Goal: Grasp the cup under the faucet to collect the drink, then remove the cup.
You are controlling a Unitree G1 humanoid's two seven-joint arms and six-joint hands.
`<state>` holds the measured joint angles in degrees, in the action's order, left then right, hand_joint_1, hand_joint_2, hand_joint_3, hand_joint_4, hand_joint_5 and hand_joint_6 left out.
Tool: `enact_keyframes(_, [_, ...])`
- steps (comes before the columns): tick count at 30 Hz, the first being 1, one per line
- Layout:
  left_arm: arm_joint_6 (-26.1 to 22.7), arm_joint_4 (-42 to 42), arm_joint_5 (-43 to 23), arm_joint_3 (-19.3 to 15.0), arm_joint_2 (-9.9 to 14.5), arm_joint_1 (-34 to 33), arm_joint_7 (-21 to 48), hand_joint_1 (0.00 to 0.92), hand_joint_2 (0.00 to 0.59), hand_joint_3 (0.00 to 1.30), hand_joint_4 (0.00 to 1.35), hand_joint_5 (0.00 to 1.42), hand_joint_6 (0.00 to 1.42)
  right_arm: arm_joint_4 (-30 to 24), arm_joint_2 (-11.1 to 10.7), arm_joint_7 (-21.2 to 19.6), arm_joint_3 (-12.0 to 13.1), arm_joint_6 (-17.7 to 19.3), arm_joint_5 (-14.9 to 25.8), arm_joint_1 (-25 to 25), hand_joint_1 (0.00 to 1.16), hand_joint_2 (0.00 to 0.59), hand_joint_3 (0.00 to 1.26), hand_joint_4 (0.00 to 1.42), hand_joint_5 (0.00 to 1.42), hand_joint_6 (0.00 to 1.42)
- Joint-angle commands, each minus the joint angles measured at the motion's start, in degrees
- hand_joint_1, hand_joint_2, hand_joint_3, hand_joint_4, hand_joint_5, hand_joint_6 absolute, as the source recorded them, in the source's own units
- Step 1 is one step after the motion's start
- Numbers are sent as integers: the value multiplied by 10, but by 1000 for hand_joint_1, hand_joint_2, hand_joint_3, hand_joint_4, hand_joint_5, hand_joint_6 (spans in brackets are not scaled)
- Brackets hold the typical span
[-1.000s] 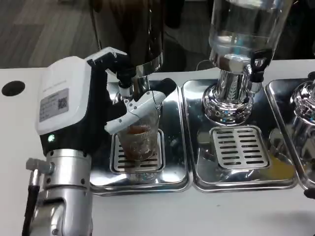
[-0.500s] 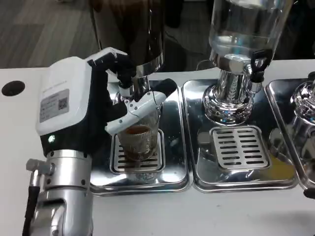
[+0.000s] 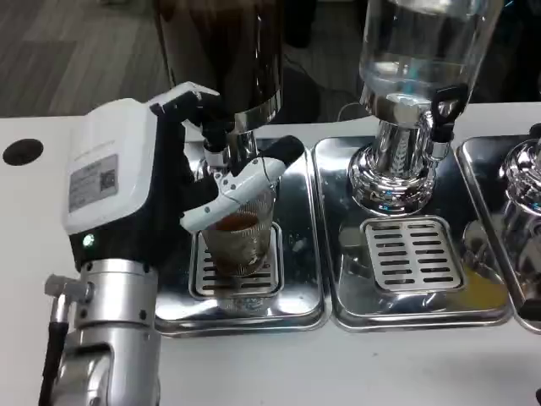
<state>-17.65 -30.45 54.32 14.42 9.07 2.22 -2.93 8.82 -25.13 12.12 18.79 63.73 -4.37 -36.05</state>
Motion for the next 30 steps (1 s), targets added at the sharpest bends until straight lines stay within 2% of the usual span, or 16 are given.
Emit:
enact_keyframes(1, [45,-2,-58,-17,-7,20,-22,30,31,298,247,915,1144,6,1,0,-6,-3,-1,-2,639,363,293,223,194,64])
enact_keyframes(4, [78,-6,-93,-43,-7,24,-47,13,27,237,172,883,1138,9,0,1,-10,-6,4,-4,639,363,293,223,194,64])
enact_keyframes(7, [95,-9,-104,-56,-10,32,-59,1,23,219,146,705,1105,8,-1,2,-17,-11,15,-4,639,363,295,224,194,63])
enact_keyframes(11, [126,-14,-112,-69,-10,61,-85,0,26,208,120,490,936,4,-4,10,-31,-25,40,-5,638,363,297,224,194,63])
enact_keyframes(13, [138,-22,-102,-76,-3,87,-91,0,27,208,120,411,839,1,-6,16,-39,-34,57,-5,631,356,298,224,204,73])
enact_keyframes(16, [151,-30,-83,-81,13,120,-93,0,27,227,127,375,780,-8,-10,31,-51,-52,88,-6,621,346,294,214,205,79])
enact_keyframes(22, [158,-47,-39,-117,60,210,-67,0,28,259,173,305,626,-44,-15,63,-71,-103,131,1,608,304,284,202,208,96])
enact_keyframes(25, [158,-58,-23,-141,84,251,-46,0,28,259,178,285,584,-71,-14,77,-81,-139,145,9,616,291,276,201,201,98])
enact_keyframes(28, [166,-70,-25,-168,98,292,-37,0,28,259,177,275,567,-95,-14,87,-86,-176,154,20,619,270,265,186,184,82])
enact_keyframes(30, [172,-78,-25,-182,102,317,-36,0,29,259,168,265,565,-110,-15,93,-90,-205,160,29,629,236,254,166,171,81])
